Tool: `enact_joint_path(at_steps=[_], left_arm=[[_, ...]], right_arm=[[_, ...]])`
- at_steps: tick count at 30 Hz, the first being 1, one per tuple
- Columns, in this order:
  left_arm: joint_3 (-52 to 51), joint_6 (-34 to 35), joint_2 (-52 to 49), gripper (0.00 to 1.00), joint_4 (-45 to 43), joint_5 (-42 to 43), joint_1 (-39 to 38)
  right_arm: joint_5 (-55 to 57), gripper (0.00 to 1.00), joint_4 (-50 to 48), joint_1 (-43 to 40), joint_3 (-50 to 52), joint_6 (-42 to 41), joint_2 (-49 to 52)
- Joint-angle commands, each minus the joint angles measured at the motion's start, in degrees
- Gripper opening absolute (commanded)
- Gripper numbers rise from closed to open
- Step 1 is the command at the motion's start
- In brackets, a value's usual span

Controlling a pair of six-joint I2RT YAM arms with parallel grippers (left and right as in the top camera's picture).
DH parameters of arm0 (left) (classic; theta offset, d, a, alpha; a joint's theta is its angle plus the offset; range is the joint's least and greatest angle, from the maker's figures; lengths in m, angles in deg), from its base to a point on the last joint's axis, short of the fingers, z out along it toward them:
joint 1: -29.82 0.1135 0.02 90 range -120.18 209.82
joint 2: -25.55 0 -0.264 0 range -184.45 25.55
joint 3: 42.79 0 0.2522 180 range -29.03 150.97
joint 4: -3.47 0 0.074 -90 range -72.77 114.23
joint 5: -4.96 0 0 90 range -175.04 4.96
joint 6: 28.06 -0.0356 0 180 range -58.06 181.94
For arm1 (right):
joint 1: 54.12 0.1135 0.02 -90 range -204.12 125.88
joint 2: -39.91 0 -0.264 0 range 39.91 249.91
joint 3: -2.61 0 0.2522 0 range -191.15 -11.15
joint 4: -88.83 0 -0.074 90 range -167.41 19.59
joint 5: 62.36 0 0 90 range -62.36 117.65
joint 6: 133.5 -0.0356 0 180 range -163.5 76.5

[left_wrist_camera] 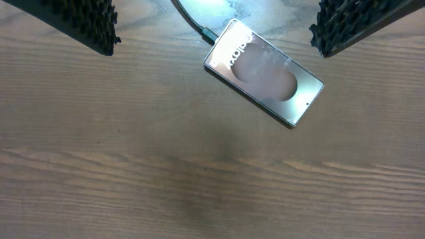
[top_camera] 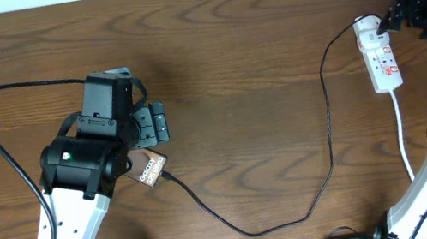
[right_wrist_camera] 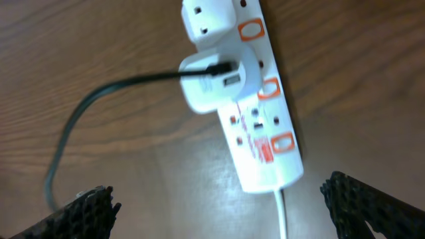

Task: Plug charger to phone and switch on socket

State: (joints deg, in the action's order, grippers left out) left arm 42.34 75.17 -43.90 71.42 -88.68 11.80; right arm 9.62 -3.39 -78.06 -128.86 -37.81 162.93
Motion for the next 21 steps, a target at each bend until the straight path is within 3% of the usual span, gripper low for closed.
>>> enact_joint_path(at_steps=[1,5,9,21], left_arm=[[0.70,-0.74,-0.15,0.93,0.20,-1.14,-0.11],[0.70,-0.74,-0.15,0.92,0.20,-1.14,-0.11],[0.70,-0.74,-0.15,0.93,0.20,-1.14,-0.11],[0.70,-0.74,-0.15,0.93,0.20,-1.14,-0.11]], right_arm=[[-1.18,0.99,-2.34,-0.35,-1.42,2.12,3.04],[-1.25,0.99,-3.78,-0.33,-1.42,2.27,4.74],[-6.25,0.99,-5.11,0.00,-1.40,10.32,5.42],[-9.14,0.99,-5.46,1.31,-1.31,10.49,12.09]])
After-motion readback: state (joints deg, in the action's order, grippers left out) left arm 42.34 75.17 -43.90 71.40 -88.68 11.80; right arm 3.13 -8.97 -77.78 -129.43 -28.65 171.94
